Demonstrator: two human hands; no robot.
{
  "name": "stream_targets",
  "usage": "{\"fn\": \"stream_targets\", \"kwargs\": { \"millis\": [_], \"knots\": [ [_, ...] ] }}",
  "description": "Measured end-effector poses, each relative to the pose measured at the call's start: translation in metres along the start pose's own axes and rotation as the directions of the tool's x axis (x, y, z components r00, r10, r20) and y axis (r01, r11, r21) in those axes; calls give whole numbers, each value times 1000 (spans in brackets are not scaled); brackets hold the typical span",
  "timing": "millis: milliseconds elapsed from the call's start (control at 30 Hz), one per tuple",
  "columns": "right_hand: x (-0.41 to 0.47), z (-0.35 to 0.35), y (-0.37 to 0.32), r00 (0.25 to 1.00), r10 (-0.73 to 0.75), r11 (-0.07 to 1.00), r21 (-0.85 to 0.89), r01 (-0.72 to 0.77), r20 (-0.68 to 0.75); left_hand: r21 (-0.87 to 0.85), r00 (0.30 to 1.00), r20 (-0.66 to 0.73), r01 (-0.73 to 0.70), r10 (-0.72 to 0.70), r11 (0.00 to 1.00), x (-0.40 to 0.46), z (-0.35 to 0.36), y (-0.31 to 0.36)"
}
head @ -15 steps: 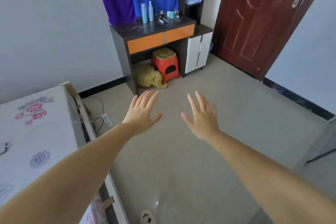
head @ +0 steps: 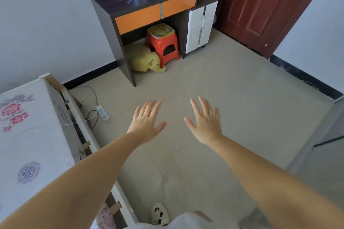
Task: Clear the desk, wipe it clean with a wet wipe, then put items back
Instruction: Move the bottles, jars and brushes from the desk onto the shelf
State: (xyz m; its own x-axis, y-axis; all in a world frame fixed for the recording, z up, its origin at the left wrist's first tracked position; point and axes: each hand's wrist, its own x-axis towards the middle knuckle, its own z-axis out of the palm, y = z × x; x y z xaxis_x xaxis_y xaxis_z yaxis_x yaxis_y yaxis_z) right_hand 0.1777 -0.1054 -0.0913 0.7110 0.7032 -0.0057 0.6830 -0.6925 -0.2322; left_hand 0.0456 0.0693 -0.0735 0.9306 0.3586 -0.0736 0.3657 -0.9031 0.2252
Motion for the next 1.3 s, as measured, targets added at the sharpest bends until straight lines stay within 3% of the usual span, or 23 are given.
{"fn": "stream_targets", "kwargs": {
  "millis": [333,733,1033,1300],
  "knots": [
    [130,-10,47,999,22,1000,-23,-21,35,-1,999,-39,7,-7,1000,140,-13,-14],
    [348,-43,140,994,-82,996,-35,85,73,-104,971,-136,182,-195,978,339,-36,-14],
    [531,-40,124,975,-204,978,-26,207,87,-131,946,-221,213,-238,968,483,-60,-88],
    [683,-71,115,988,-152,988,-6,152,-23,-119,943,-199,247,-267,962,637,-110,-152]
  ]
}}
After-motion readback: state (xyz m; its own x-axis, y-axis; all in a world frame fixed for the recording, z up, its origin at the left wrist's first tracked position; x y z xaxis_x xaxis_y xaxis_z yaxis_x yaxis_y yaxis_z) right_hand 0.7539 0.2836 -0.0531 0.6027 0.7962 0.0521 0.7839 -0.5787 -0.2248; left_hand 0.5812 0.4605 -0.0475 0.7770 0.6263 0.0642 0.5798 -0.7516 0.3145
